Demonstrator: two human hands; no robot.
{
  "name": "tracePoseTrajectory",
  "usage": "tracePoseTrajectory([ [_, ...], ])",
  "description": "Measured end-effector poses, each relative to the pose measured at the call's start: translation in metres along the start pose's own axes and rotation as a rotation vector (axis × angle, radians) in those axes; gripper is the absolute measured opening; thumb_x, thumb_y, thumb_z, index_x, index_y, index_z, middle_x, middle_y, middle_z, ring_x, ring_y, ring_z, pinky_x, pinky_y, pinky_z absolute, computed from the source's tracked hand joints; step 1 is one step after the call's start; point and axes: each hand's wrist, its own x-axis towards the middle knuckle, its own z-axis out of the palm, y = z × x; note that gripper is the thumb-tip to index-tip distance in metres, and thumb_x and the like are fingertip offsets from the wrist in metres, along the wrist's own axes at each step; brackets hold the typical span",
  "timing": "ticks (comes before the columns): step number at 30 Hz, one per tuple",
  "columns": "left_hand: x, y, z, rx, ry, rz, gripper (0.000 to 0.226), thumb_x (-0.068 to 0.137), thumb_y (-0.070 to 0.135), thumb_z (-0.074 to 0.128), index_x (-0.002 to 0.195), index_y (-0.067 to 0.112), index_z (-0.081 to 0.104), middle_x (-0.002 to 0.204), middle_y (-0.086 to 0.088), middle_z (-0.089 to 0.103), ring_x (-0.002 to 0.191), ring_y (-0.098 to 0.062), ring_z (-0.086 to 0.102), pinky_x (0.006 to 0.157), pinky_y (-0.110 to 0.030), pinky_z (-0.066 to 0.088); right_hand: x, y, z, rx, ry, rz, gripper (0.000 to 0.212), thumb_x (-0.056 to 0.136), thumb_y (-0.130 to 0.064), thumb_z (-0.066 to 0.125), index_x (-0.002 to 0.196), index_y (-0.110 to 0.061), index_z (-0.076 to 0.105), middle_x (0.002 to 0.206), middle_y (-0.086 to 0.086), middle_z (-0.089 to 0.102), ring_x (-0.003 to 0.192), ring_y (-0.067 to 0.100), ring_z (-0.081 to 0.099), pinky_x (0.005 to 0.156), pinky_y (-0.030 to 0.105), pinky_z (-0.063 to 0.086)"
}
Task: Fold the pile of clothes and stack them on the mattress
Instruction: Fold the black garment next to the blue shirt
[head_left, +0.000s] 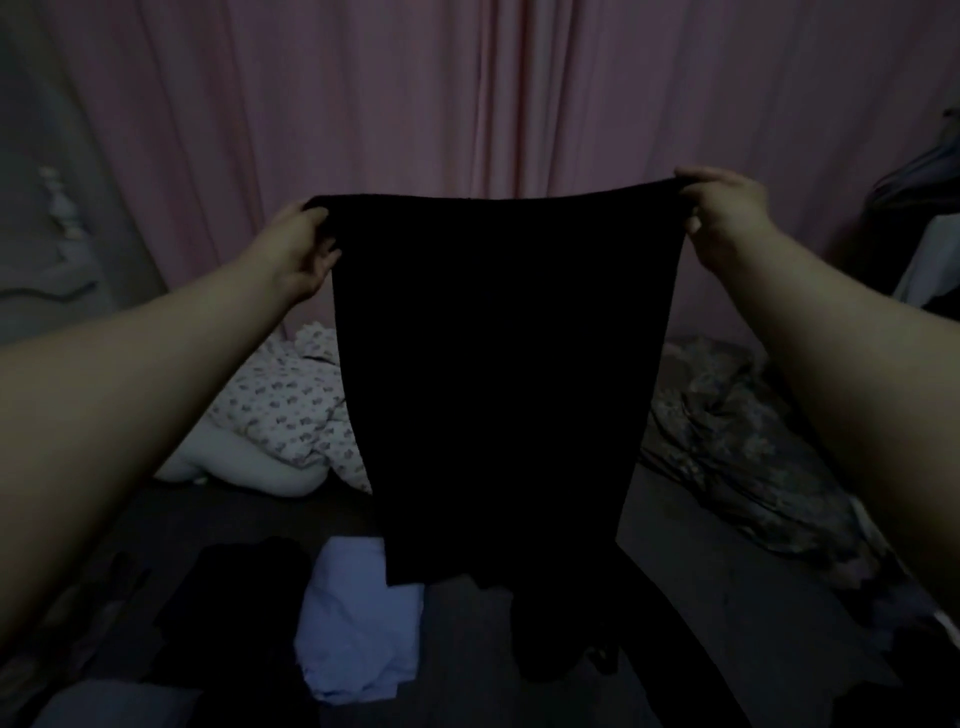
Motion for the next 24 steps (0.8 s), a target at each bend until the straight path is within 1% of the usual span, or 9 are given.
tracePoseTrajectory([
  [4, -0.022, -0.018, -0.006, 0.046, 0.012, -0.043, 0.026, 0.098, 0.008, 0.035, 0.087, 0.023, 0.052, 0.083, 0.006, 0.060, 0.076, -0.004, 0.060, 0.069, -0.019, 0.048, -0.016, 0.031, -0.008, 0.000, 0.011, 0.043, 0.034, 0.081, 0.014, 0.045, 0.104, -0.002, 0.065, 0.066, 0.008, 0.054, 0.037, 0.004, 0.044, 0.039, 0.014, 0.031],
  [8, -0.055, -0.068, -0.027, 0.078, 0.019, -0.169, 0.025, 0.094, 0.006, 0.038, 0.091, 0.020, 0.058, 0.090, 0.001, 0.062, 0.084, -0.009, 0.060, 0.079, -0.024, 0.050, -0.049, 0.094, -0.028, -0.034, 0.081, 0.130, 0.033, 0.081, 0.009, 0.046, 0.103, -0.001, 0.068, 0.057, -0.007, 0.061, 0.050, 0.002, 0.049, 0.048, 0.010, 0.039],
  [10, -0.082, -0.102, -0.037, 0.091, 0.010, -0.247, 0.021, 0.092, 0.007, 0.041, 0.091, 0.016, 0.061, 0.086, 0.002, 0.066, 0.083, -0.009, 0.061, 0.082, -0.024, 0.050, -0.076, 0.133, -0.044, -0.048, 0.105, 0.146, 0.029, 0.085, 0.005, 0.048, 0.107, 0.001, 0.067, 0.065, -0.010, 0.064, 0.062, 0.001, 0.053, 0.060, 0.008, 0.044],
  [12, -0.112, -0.138, -0.045, 0.083, 0.055, -0.326, 0.021, 0.091, 0.008, 0.043, 0.081, 0.015, 0.060, 0.067, 0.006, 0.068, 0.076, -0.008, 0.059, 0.075, -0.022, 0.049, -0.108, 0.173, -0.064, -0.116, 0.103, 0.160, 0.027, 0.088, 0.002, 0.049, 0.107, 0.001, 0.068, 0.081, 0.002, 0.065, 0.067, 0.001, 0.051, 0.067, 0.012, 0.043],
  [14, -0.143, -0.177, -0.056, 0.064, 0.152, -0.388, 0.020, 0.089, 0.008, 0.044, 0.077, 0.016, 0.057, 0.053, 0.008, 0.065, 0.071, -0.010, 0.056, 0.067, -0.021, 0.049, -0.145, 0.211, -0.086, -0.219, 0.100, 0.169, 0.025, 0.088, 0.001, 0.051, 0.106, 0.004, 0.068, 0.085, 0.004, 0.063, 0.067, 0.000, 0.048, 0.071, 0.017, 0.041],
  [17, -0.199, -0.230, -0.079, 0.095, 0.262, -0.474, 0.017, 0.087, 0.011, 0.047, 0.075, 0.014, 0.059, 0.053, 0.001, 0.063, 0.059, -0.014, 0.056, 0.049, -0.019, 0.048, -0.209, 0.253, -0.122, -0.323, 0.067, 0.207, 0.019, 0.087, 0.004, 0.053, 0.097, 0.003, 0.070, 0.076, 0.001, 0.061, 0.071, 0.007, 0.052, 0.067, 0.014, 0.040],
  [19, -0.242, -0.260, -0.096, 0.185, 0.311, -0.557, 0.022, 0.088, 0.011, 0.047, 0.068, 0.010, 0.055, 0.051, -0.005, 0.057, 0.053, -0.019, 0.050, 0.050, -0.025, 0.043, -0.253, 0.274, -0.143, -0.399, 0.009, 0.284, 0.017, 0.086, 0.003, 0.054, 0.088, -0.005, 0.070, 0.079, 0.005, 0.063, 0.078, 0.015, 0.055, 0.066, 0.019, 0.042],
  [20, -0.265, -0.274, -0.105, 0.235, 0.321, -0.599, 0.023, 0.088, 0.010, 0.046, 0.066, 0.009, 0.054, 0.050, -0.007, 0.055, 0.053, -0.020, 0.047, 0.052, -0.028, 0.040, -0.276, 0.286, -0.152, -0.431, -0.032, 0.335, 0.017, 0.086, 0.003, 0.055, 0.085, -0.006, 0.069, 0.082, 0.006, 0.064, 0.081, 0.016, 0.056, 0.070, 0.023, 0.042],
  [24, -0.335, -0.315, -0.130, 0.336, 0.361, -0.741, 0.019, 0.088, 0.007, 0.048, 0.073, 0.006, 0.059, 0.072, -0.014, 0.058, 0.064, -0.025, 0.052, 0.063, -0.033, 0.044, -0.356, 0.334, -0.179, -0.518, -0.160, 0.517, 0.015, 0.085, 0.002, 0.059, 0.078, -0.007, 0.068, 0.082, 0.009, 0.065, 0.085, 0.023, 0.059, 0.079, 0.033, 0.046],
])
